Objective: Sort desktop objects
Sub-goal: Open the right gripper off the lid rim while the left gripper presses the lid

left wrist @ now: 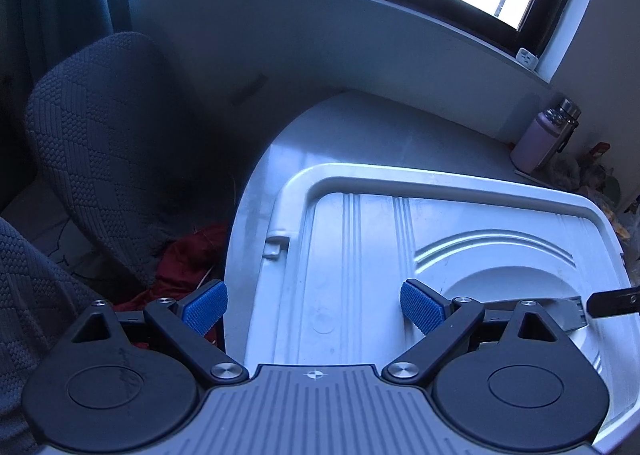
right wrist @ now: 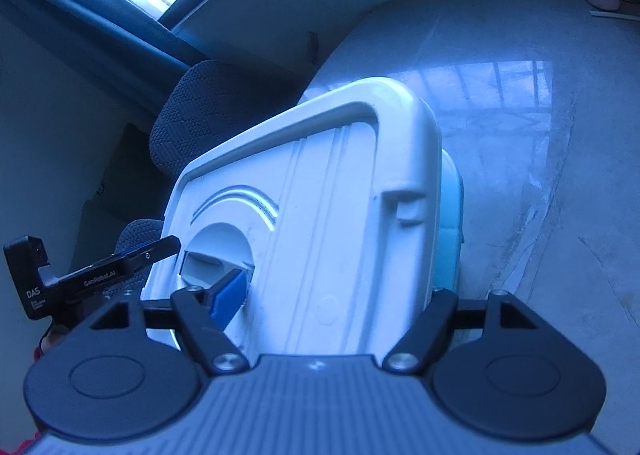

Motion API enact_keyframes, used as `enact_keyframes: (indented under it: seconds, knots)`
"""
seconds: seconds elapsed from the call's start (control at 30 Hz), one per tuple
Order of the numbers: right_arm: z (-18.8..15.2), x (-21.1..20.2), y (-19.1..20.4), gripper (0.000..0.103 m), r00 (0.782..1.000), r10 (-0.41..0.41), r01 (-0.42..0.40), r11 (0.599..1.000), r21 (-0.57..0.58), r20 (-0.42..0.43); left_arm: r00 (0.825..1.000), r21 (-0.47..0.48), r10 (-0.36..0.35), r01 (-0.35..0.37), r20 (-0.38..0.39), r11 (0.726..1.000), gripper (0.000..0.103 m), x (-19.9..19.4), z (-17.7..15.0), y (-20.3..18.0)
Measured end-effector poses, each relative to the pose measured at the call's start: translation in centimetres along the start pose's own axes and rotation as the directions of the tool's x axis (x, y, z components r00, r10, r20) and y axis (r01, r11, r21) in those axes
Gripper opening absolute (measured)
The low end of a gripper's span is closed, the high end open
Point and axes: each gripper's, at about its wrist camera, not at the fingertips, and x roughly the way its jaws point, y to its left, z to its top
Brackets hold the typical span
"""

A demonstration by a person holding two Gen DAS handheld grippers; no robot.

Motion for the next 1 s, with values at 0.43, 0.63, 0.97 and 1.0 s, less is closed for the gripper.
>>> enact_keyframes:
  seconds: [0.43,0.63,0.97,1.0]
  knots:
    - [0.3,-4.5,-1.1,0.099,0.980,-0.136,0.136,0.991,0.013,0.144,0.999,0.017,-0.018,0.018,-0.033,1.000,0.094,0.7,-0.3,-0.4]
    - [-0.2,-4.9,-1.6,0.099,0.976,-0.152,0.148,0.988,0.040,0.158,0.999,0.026,-0.033,0.033,-0.004,0.999,0.094,-0.4,0.3,-1.2]
    - [-0.3,-4.8,0.1,0.098,0.954,-0.248,0.257,0.966,-0.031,0.171,1.000,0.064,-0.007,0.008,-0.006,0.998,0.096,-2.3,1.2,-2.0]
    - [-0.6,-4.6,0.3,0.096,0.949,-0.270,0.282,0.958,-0.055,0.165,1.000,0.069,0.000,0.001,-0.010,0.998,0.096,-2.4,1.3,-2.1]
